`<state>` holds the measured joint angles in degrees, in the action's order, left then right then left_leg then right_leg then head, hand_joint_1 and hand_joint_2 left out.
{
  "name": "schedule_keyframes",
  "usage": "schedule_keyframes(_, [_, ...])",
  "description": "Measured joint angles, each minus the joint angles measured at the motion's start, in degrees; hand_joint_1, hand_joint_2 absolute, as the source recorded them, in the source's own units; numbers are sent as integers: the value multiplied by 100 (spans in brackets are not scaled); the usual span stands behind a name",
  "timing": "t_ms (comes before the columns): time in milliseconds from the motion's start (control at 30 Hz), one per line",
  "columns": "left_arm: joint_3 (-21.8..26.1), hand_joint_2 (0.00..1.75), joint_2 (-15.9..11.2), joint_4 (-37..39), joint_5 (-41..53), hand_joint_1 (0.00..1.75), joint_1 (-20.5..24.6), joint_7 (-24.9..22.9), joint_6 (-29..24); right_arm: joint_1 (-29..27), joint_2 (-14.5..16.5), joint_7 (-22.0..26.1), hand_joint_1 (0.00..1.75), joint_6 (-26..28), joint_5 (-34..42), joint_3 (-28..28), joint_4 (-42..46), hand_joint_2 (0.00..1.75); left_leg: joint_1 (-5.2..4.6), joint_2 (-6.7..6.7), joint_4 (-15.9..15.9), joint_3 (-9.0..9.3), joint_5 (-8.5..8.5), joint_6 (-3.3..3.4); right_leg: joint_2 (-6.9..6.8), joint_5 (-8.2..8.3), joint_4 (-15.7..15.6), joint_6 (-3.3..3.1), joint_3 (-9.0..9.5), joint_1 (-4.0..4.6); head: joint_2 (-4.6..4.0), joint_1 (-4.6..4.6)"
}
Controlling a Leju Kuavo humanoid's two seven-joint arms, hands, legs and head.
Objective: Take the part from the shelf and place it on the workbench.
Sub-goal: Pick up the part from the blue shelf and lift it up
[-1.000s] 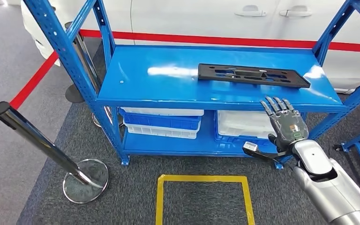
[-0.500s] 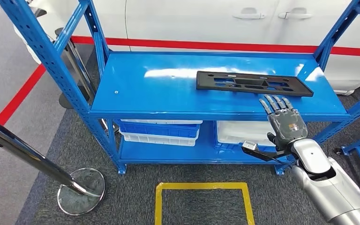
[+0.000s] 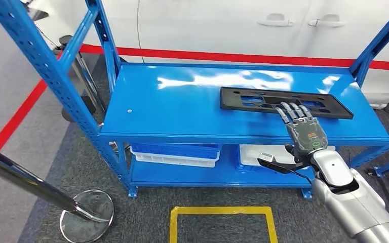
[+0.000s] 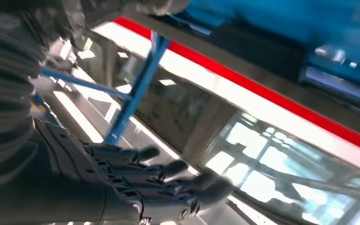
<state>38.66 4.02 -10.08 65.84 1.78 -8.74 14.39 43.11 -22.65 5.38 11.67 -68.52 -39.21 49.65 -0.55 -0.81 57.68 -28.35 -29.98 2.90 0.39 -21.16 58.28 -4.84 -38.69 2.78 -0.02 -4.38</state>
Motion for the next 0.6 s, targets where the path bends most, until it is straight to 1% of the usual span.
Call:
schedule_keyframes(33, [1, 0, -14, -3, -1, 0, 7, -1, -3, 12, -9, 0, 0, 1, 0, 0, 11, 175, 18, 6, -48, 47, 37, -32, 15, 15, -133, -19, 109, 0, 1, 2])
schedule_keyframes(67, [2, 0, -17, -1, -2, 0, 5, -1, -3, 22, -19, -1, 0, 3, 0, 0, 21, 175, 16, 13, -41, 90, 72, -66, 22, 21, -242, -31, 240, -9, 2, 14])
schedule_keyframes(100, [2, 0, -21, 0, -7, 0, 9, 1, -2, 33, -24, -1, 0, 3, 0, 0, 26, 175, 6, 24, 69, 93, 106, -97, 18, 21, -372, -46, 379, -38, 2, 14])
schedule_keyframes(133, [2, 0, -23, 0, -9, 0, 19, 2, -2, 44, -24, -1, 0, 3, 0, 0, 29, 175, 4, 26, 268, 8, 97, -131, 10, 14, -457, -37, 503, -84, 1, 14])
schedule_keyframes(167, [2, 0, -28, 1, -9, 0, 29, 1, -2, 54, -21, -1, 0, 2, 0, 0, 30, 175, 22, 27, 564, -167, 36, -170, -2, -10, -519, -2, 599, -123, 1, 12])
schedule_keyframes(200, [1, 0, -30, 1, -7, 0, 40, 0, -3, 61, -17, 1, 0, 0, 0, 0, 29, 175, 53, 30, 887, -396, -80, -220, -6, -50, -543, 37, 658, -158, 0, 4])
schedule_keyframes(233, [1, 0, -38, 1, 0, 0, 45, -3, -10, 60, -13, 1, 0, -1, 0, 0, 29, 175, 93, 32, 1160, -637, -231, -270, -8, -103, -540, 99, 705, -197, 0, 3])
schedule_keyframes(267, [1, 0, -49, 1, 5, 0, 41, -7, -16, 50, -9, 2, 0, -2, 0, -1, 29, 175, 133, 34, 1302, -822, -344, -323, -9, -164, -520, 168, 750, -241, 0, 1])
schedule_keyframes(300, [2, 0, -57, 1, 9, 0, 31, -8, -21, 38, -7, 2, 0, -2, 0, -1, 29, 175, 174, 38, 1292, -933, -359, -374, -7, -231, -486, 234, 796, -291, 0, 0])
schedule_keyframes(333, [2, 0, -67, 1, 9, 0, 20, -3, -23, 30, -5, 1, 0, -3, 0, -1, 29, 175, 220, 42, 1109, -960, -222, -432, -4, -306, -433, 301, 840, -347, 0, 0])
schedule_keyframes(400, [3, 0, -77, 1, 0, 0, -7, 26, -23, 24, 1, -3, 0, -5, 1, 0, 29, 87, 322, 61, 506, -893, 362, -589, 0, -475, -276, 431, 884, -432, 0, -11])
schedule_keyframes(433, [3, 0, -79, 2, -5, 0, -18, 42, -23, 23, 5, -5, 0, -6, 2, 0, 29, 44, 362, 74, 278, -866, 614, -659, -1, -542, -209, 480, 886, -457, 0, -19])
schedule_keyframes(467, [3, 0, -79, 2, -10, 0, -26, 51, -24, 22, 8, -8, 0, -7, 2, 0, 29, 0, 387, 86, 157, -860, 772, -706, -2, -586, -162, 511, 880, -465, 0, -28])
schedule_keyframes(500, [3, 0, -79, 3, -12, 0, -30, 52, -25, 20, 9, -9, 0, -7, 2, 0, 29, 0, 393, 97, 138, -870, 818, -723, -3, -603, -145, 523, 873, -469, 0, -34])
schedule_keyframes(567, [3, 0, -75, 4, -14, 0, -30, 54, -23, 19, 9, -10, 0, -7, 2, 0, 27, 0, 383, 94, 156, -879, 808, -722, -3, -610, -137, 531, 876, -463, 1, -33])
schedule_keyframes(600, [3, 0, -72, 7, -16, 0, -31, 57, -23, 18, 9, -11, 0, -8, 2, 0, 26, 0, 370, 92, 176, -900, 775, -717, 0, -618, -120, 540, 880, -458, 1, -35])
